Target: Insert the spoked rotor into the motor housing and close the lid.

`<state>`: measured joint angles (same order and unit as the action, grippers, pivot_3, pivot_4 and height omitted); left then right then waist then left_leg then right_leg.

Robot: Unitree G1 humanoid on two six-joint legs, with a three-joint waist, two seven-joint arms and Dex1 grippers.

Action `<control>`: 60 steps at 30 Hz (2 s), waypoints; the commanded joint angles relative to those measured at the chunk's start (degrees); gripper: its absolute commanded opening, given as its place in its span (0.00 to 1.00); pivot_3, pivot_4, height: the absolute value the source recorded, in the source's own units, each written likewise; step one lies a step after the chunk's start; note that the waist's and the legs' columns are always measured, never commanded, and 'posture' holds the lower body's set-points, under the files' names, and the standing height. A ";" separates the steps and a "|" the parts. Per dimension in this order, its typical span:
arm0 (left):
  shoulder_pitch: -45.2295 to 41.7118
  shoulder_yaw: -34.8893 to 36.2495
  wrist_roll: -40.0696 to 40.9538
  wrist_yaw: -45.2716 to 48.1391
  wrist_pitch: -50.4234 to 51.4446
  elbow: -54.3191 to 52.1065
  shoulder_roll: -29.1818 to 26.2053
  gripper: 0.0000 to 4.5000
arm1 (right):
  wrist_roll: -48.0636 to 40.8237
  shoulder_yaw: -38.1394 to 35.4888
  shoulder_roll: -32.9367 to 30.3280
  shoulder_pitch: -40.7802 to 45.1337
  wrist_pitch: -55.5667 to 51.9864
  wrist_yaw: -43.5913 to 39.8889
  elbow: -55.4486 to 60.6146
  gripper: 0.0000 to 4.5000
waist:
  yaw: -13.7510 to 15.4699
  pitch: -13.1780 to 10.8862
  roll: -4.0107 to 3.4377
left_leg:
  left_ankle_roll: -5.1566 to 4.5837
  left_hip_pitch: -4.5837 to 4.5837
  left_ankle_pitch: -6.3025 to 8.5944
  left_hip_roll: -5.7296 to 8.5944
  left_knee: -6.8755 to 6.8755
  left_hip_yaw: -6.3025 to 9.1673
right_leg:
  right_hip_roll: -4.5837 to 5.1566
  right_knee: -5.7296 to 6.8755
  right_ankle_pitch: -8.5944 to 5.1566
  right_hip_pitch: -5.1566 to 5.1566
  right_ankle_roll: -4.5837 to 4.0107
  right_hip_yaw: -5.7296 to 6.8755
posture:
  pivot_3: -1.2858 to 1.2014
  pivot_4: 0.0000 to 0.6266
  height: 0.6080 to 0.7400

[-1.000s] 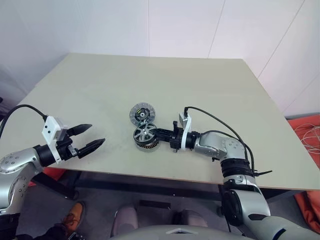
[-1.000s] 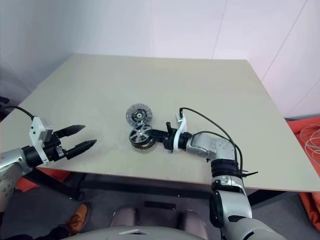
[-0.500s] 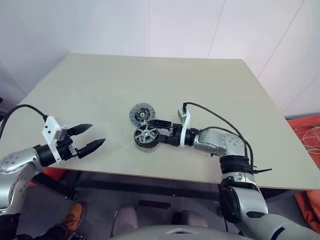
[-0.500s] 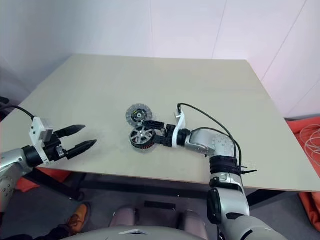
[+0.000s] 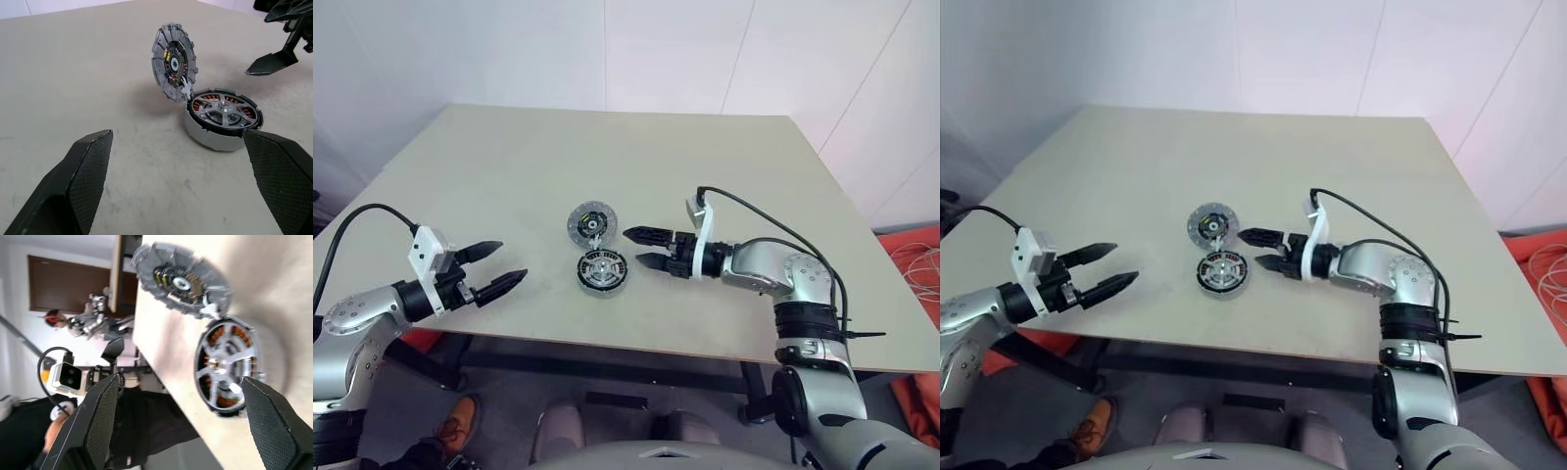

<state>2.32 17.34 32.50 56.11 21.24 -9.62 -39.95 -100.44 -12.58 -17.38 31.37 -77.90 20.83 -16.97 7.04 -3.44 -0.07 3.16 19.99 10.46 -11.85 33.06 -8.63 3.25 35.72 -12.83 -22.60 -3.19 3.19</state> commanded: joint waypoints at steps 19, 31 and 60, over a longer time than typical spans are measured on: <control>0.63 -1.09 0.20 -1.42 -1.24 -2.81 1.71 1.00 | 66.53 40.67 -15.99 9.33 37.23 -68.58 20.82 0.13 | -0.01 0.00 0.09 | -0.10 0.12 0.06 -0.03 0.04 0.02 | -0.02 -0.09 0.00 -0.02 0.04 0.00 | 0.52 0.00 1.00; 3.30 -1.85 -0.50 -2.01 -2.85 -4.76 3.27 1.00 | 80.82 40.01 -1.97 14.21 49.12 -74.54 4.19 0.01 | -0.67 0.01 0.12 | -0.21 0.05 0.12 -0.04 0.14 0.05 | -0.02 0.02 0.06 0.05 -0.10 -0.01 | 0.52 0.00 1.00; 3.94 -4.20 -0.81 -2.50 -3.49 -5.29 4.84 1.00 | 101.64 42.22 -4.11 18.95 68.55 -87.44 -9.39 0.01 | -1.67 0.01 0.10 | -0.33 -0.50 0.19 -0.06 0.13 0.04 | -0.02 0.03 0.10 0.51 -0.21 -0.06 | 0.52 0.00 1.00</control>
<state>6.83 13.73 31.85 53.88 18.69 -13.01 -35.43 -0.65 28.91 -21.05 48.64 -13.32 -65.15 -26.32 5.37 -3.43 0.03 2.81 19.53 10.66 -11.91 33.19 -8.59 3.22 35.74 -12.68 -22.11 -3.50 3.13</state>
